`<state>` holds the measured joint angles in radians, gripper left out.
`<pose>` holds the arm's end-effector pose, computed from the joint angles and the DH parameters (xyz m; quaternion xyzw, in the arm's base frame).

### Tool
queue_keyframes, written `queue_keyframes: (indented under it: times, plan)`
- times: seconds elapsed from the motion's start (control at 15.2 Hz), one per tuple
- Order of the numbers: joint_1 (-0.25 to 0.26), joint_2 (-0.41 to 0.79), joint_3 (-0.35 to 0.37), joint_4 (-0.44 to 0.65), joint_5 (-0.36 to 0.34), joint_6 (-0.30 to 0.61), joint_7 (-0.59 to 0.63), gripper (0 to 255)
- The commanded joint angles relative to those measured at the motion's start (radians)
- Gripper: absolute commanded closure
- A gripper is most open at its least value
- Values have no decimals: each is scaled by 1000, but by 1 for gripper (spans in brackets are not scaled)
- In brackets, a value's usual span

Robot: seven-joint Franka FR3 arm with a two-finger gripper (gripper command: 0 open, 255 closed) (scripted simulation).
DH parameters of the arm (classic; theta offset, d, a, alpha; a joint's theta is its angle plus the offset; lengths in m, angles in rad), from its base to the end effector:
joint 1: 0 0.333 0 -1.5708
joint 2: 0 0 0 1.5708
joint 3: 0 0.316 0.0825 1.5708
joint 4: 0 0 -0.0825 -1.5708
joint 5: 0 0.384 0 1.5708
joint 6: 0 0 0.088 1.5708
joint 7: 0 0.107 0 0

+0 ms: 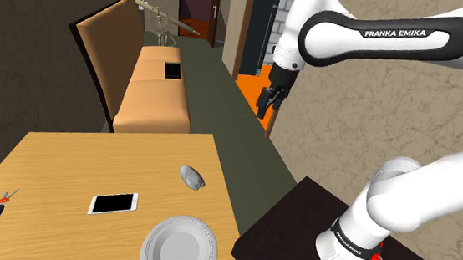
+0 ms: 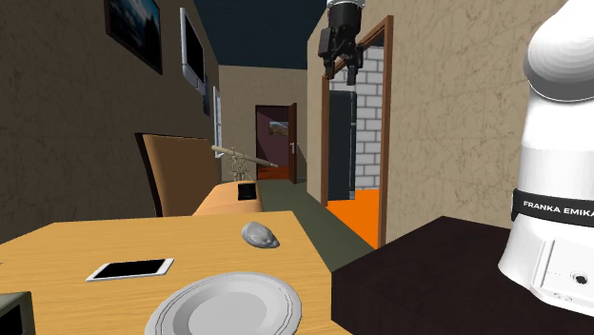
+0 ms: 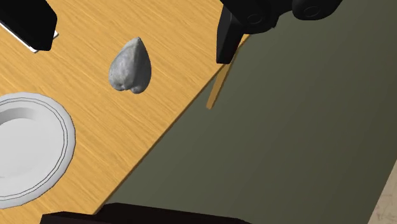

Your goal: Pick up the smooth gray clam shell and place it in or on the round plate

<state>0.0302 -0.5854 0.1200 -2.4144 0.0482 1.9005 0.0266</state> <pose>0.3772 0.0656 0.5214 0.9983 0.0459 0.0350 0.0073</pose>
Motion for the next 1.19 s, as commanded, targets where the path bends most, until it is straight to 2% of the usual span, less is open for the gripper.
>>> queue_keyframes:
  times: [0.0, 0.59, 1.12]
  plan:
    - [5, 61, 19, -2, 3, 58, 15, 0]
    - [21, 363, 102, 32, -18, 289, 97, 0]
    - [44, 670, 147, 147, -108, 440, 200, 0]
